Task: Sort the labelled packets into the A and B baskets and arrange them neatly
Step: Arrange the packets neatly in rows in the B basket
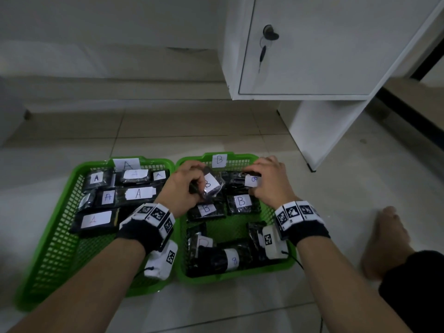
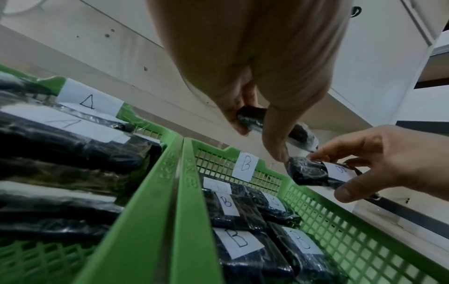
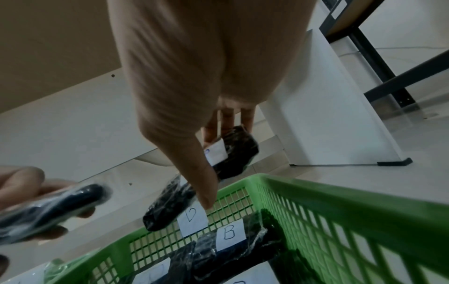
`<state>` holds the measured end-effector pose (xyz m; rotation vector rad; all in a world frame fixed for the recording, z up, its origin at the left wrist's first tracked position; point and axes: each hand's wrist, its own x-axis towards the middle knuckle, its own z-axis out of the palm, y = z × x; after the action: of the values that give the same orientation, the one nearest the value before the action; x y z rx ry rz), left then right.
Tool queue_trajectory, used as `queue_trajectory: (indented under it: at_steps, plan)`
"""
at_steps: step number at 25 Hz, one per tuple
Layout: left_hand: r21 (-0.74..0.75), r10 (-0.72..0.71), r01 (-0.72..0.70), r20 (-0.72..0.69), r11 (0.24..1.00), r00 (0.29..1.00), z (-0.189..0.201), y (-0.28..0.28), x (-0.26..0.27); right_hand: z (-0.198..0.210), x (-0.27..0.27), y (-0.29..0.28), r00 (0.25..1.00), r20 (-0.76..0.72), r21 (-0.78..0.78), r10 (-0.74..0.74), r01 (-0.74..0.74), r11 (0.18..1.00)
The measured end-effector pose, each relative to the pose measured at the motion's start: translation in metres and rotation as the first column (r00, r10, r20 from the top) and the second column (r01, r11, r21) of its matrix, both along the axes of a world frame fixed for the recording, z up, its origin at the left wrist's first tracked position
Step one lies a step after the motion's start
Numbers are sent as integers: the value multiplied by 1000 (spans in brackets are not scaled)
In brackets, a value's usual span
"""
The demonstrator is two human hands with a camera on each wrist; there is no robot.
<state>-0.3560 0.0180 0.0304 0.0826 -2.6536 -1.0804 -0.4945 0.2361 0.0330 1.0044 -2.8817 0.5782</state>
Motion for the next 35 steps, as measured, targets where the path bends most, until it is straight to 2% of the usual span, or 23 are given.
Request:
queue_trajectory:
  at_steps: [4, 8, 13, 15, 17, 18, 19, 20, 21, 24, 26, 28, 30, 33, 35]
  plan:
    - [-39, 82, -82, 2, 996, 997, 4, 1, 1, -2, -3, -12, 999, 44, 222, 22, -32, 974]
    - [-10, 167, -167, 77, 986, 983, 4, 4, -1, -17, -1, -29, 995, 85, 380, 53, -82, 921]
    - [68, 226, -244, 197, 967, 954, 4, 13, -9, -20, -4, -34, 992, 108, 468, 62, -106, 877]
    - [43, 240, -253, 202, 967, 950, 3, 16, -12, -10, -7, -34, 985, 174, 353, 10, -72, 933]
    - [-2, 251, -256, 187, 967, 950, 1, 18, -13, 6, -4, -35, 919, 392, 17, -35, 31, 999]
    - [-25, 253, -253, 181, 967, 950, 0, 19, -14, 12, 0, -36, 834, 551, -141, -3, 96, 985]
    - [-47, 255, -250, 178, 967, 951, -1, 22, -14, 18, 6, -38, 715, 698, -228, 43, 165, 959]
    - [-66, 257, -249, 180, 966, 950, -2, 25, -15, 21, 12, -39, 600, 795, -270, 90, 216, 939]
    - [-76, 255, -245, 189, 967, 948, -2, 28, -15, 22, 15, -39, 534, 836, -294, 123, 246, 924]
    - [-69, 204, -193, 225, 979, 953, 4, 30, -14, 18, 18, -36, 521, 837, -353, 166, 283, 892]
    - [12, 110, -115, 224, 993, 968, 11, 27, -13, 16, 18, -30, 500, 844, -369, 195, 276, 887]
    - [69, 31, -45, 196, 997, 980, 18, 26, -11, 17, 17, -23, 455, 860, -390, 232, 293, 873]
    - [29, 23, -27, 139, 999, 990, 22, 27, -12, 19, 16, -16, 432, 866, -410, 252, 326, 852]
    - [-49, 43, -37, 128, 998, 991, 22, 24, -13, 23, 14, -5, 468, 857, -381, 214, 296, 876]
    - [-136, 29, -3, 190, 991, 981, 19, 18, -13, 26, 12, -1, 533, 831, -329, 161, 235, 915]
